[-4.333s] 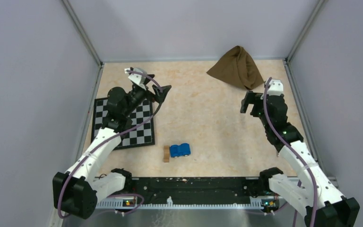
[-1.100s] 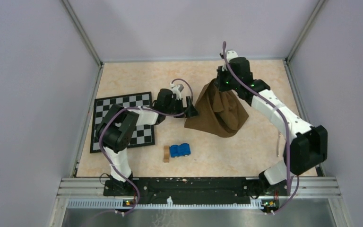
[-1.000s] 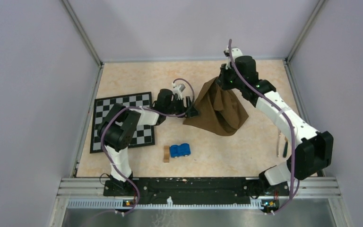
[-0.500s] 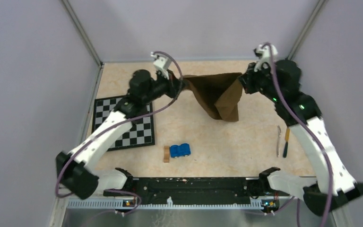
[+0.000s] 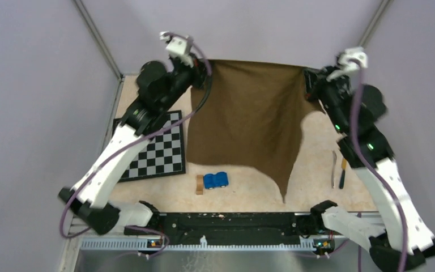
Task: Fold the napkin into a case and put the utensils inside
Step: Flatten out the crumpled napkin at the center of the board, then flatten the napkin at the center of the board.
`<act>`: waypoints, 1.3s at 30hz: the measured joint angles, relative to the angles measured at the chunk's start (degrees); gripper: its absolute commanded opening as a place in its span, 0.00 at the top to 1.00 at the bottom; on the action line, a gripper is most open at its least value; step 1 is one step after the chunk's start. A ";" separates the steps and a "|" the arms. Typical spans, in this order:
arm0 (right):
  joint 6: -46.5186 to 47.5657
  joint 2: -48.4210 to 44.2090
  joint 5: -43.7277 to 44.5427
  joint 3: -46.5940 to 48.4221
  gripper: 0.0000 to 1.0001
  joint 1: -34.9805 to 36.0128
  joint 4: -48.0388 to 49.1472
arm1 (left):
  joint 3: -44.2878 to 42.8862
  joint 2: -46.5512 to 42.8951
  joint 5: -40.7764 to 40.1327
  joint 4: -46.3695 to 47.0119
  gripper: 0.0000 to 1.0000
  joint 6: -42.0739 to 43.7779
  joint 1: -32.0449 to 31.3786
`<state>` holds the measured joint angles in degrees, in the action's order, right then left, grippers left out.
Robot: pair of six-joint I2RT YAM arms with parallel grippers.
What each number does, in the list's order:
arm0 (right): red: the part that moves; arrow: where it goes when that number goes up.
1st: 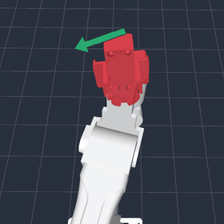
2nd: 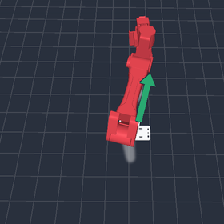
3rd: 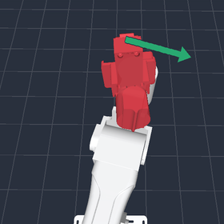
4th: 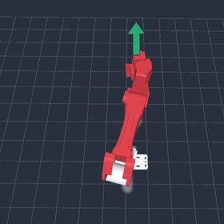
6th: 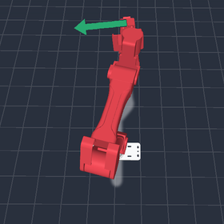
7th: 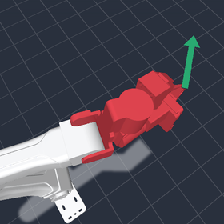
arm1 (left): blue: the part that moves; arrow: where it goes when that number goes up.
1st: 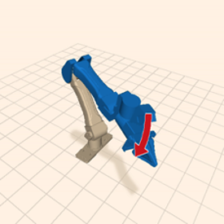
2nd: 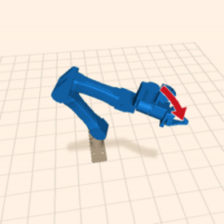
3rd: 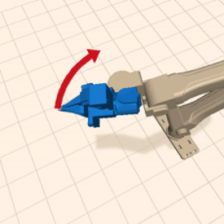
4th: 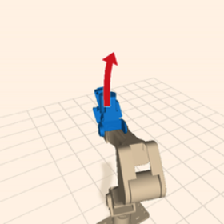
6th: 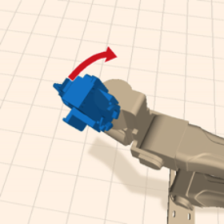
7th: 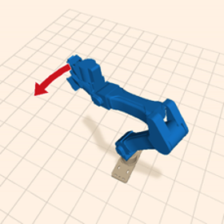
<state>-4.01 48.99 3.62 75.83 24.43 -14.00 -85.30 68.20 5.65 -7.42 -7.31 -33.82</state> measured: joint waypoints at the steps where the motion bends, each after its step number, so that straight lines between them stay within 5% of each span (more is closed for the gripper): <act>1: 0.83 4.07 3.52 0.09 1.00 -0.52 0.76 | -3.02 4.96 -3.50 -0.98 1.00 0.28 0.72; 5: 3.80 17.64 8.24 -1.38 1.00 -5.86 3.76 | -9.11 21.92 -8.57 -0.66 0.95 2.16 3.72; 7: 4.31 24.30 6.56 -2.64 1.00 -10.56 5.68 | -11.21 29.94 -8.66 0.46 0.84 3.89 4.26; 10: 7.32 33.18 6.34 -2.91 0.57 -16.85 9.68 | -18.97 43.21 -11.17 0.72 0.60 7.04 4.59; 11: 8.00 36.15 7.45 -2.47 0.45 -18.36 11.04 | -24.83 48.87 -13.07 -0.96 0.38 8.07 5.11; 14: 10.78 52.74 16.85 11.58 0.35 -21.51 3.21 | -49.29 66.75 -18.56 -6.82 0.03 10.38 7.15; 16: 9.75 64.50 21.73 26.51 0.35 -22.23 -6.36 | -59.41 73.79 -20.46 -9.31 0.01 11.17 8.37; 18: 7.43 72.78 23.10 39.19 0.35 -22.38 -16.55 | -55.84 72.39 -21.73 -10.86 0.01 11.54 9.46; 21: 2.95 72.72 19.63 40.28 0.34 -21.99 -25.31 | -36.68 60.61 -20.44 -10.34 0.01 10.29 10.16; 30: -9.44 41.62 -0.46 5.31 0.31 -21.09 -20.28 | 2.19 26.18 4.48 2.01 0.01 -6.27 7.39; 34: -10.64 40.04 -7.61 1.27 0.29 -21.05 -15.76 | 9.07 28.37 16.92 10.91 0.01 -14.27 4.15; 39: -12.81 44.74 -11.45 -4.00 0.37 -17.66 -11.96 | 8.90 39.93 22.05 10.97 0.01 -17.18 -1.77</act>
<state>-16.82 93.73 -7.84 71.83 6.76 -25.96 -76.40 108.14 27.70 3.55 -24.49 -35.59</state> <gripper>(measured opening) 0.686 0.987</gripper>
